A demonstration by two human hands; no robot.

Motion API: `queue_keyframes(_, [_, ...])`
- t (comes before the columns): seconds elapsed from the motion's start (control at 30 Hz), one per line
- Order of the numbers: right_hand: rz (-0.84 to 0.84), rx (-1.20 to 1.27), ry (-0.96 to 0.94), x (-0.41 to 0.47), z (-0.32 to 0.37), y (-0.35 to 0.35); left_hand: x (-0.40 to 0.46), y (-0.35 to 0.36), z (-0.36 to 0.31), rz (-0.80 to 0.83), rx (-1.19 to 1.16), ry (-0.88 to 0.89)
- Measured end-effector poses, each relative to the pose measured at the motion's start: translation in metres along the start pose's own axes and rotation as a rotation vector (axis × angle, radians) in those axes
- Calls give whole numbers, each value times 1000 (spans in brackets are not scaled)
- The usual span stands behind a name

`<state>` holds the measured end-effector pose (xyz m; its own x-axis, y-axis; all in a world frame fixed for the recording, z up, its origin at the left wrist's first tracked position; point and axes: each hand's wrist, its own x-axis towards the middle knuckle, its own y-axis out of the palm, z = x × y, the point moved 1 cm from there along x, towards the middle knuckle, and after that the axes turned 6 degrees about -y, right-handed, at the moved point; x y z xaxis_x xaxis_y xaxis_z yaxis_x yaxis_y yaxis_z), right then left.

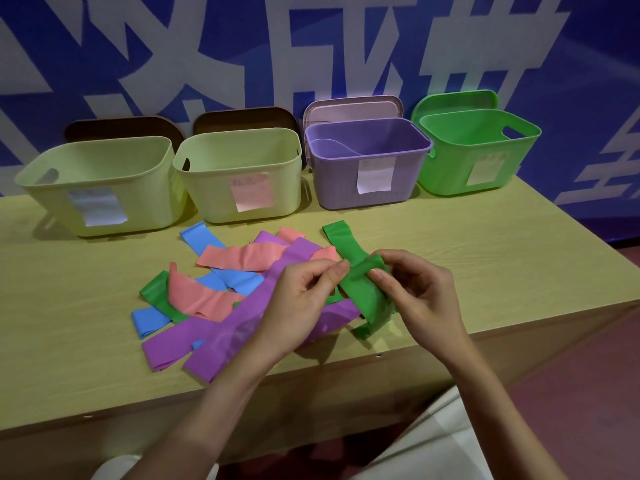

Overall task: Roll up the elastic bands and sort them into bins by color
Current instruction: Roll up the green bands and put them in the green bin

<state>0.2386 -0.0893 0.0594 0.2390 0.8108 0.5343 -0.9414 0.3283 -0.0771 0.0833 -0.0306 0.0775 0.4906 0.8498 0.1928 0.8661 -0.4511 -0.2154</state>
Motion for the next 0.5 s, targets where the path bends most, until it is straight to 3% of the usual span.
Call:
queue_keyframes(0.3, [-17,-8,20,0,-5,3,-3,-1,6,-115,108,89])
queue_keyframes(0.5, [53,86,36,-1,-4,2,-3,-1,0,-130,-22,23])
